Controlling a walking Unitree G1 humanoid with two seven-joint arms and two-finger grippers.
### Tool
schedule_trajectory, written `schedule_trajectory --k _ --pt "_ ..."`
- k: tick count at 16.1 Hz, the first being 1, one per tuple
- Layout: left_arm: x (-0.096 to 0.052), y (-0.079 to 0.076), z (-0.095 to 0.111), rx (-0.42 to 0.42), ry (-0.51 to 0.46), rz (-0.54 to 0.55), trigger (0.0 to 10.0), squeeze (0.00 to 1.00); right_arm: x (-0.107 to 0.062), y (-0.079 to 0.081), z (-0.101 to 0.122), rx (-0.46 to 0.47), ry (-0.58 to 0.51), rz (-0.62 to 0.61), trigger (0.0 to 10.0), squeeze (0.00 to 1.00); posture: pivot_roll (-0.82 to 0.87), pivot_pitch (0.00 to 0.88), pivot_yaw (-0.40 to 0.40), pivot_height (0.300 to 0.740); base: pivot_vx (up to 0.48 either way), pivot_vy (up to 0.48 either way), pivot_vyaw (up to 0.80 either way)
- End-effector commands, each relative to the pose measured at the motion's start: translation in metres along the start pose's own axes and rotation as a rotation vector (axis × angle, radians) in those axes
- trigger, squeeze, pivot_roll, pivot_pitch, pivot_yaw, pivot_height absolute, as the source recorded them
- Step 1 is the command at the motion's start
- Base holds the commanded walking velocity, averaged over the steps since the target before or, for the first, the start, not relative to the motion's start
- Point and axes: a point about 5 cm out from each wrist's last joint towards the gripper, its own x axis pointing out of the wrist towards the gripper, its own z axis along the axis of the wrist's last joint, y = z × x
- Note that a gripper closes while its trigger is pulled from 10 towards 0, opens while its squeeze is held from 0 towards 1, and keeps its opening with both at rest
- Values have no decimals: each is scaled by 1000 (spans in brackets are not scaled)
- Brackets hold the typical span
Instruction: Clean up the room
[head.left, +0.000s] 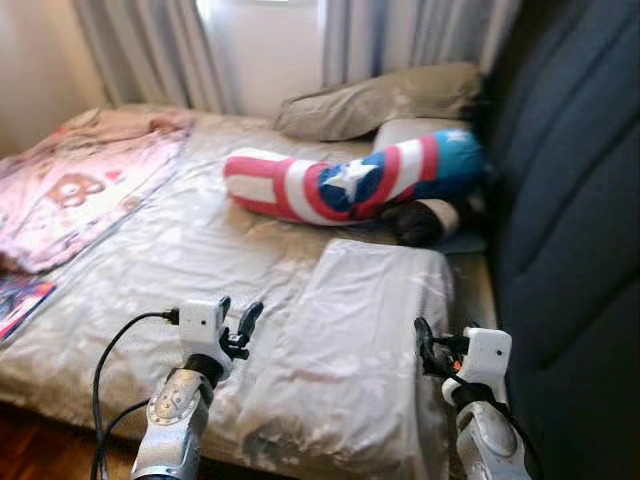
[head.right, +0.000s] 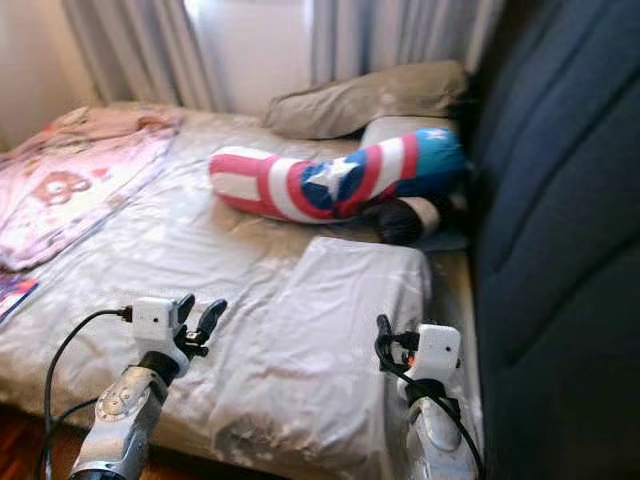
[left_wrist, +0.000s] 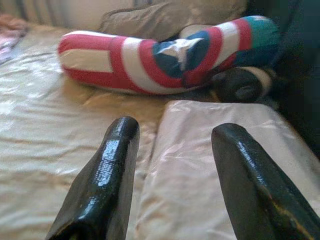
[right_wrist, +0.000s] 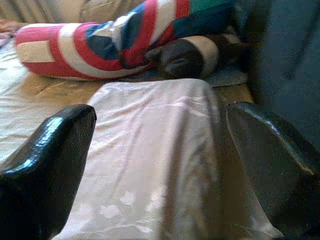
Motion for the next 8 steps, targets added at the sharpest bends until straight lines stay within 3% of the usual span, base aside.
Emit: schedule_trajectory --k 1,3,5,8 --pt "-1 -2 -3 -21 22 0 10000 0 0 -4 1 -7 -1 -11 10000 0 -31 13 -19 738 0 0 0" --pt "-1 -2 -4 -23 26 0 10000 0 0 -4 0 2 2 -16 10000 0 -30 8 -18 738 0 163 0" --pt "0 -2 -4 -17 32 2 10000 0 0 -5 -2 10 23 -27 10000 0 -30 5 -17 738 0 480 -706" --pt "1 0 -2 -3 28 4 10000 0 1 -4 -2 7 27 -26 10000 0 -27 13 -17 738 0 0 -775"
